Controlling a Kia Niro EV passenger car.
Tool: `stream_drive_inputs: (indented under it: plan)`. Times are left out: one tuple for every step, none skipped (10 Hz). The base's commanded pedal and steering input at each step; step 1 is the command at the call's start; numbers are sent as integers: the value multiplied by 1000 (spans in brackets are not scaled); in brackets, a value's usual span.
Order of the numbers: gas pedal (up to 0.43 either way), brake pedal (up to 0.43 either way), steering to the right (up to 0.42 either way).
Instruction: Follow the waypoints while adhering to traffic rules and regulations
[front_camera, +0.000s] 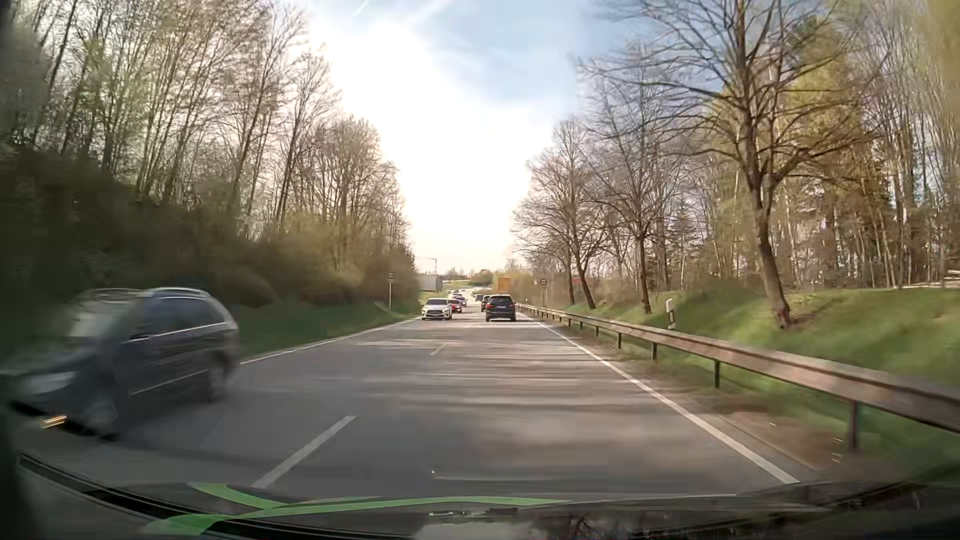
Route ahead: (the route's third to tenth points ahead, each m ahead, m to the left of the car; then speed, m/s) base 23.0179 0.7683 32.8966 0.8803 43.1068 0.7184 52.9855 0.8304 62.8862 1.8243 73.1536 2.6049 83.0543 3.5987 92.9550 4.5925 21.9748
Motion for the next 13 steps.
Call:
stream_drive_inputs:
  plan:
    - [118, 0, -7]
    - [130, 0, -7]
    - [157, 0, -7]
    - [169, 0, -7]
    - [177, 0, -7]
    - [177, 0, -7]
    - [177, 0, -7]
    - [177, 0, -7]
    - [177, 0, -7]
    - [169, 0, -7]
    - [169, 0, -7]
    - [169, 0, -7]
    - [157, 0, -6]
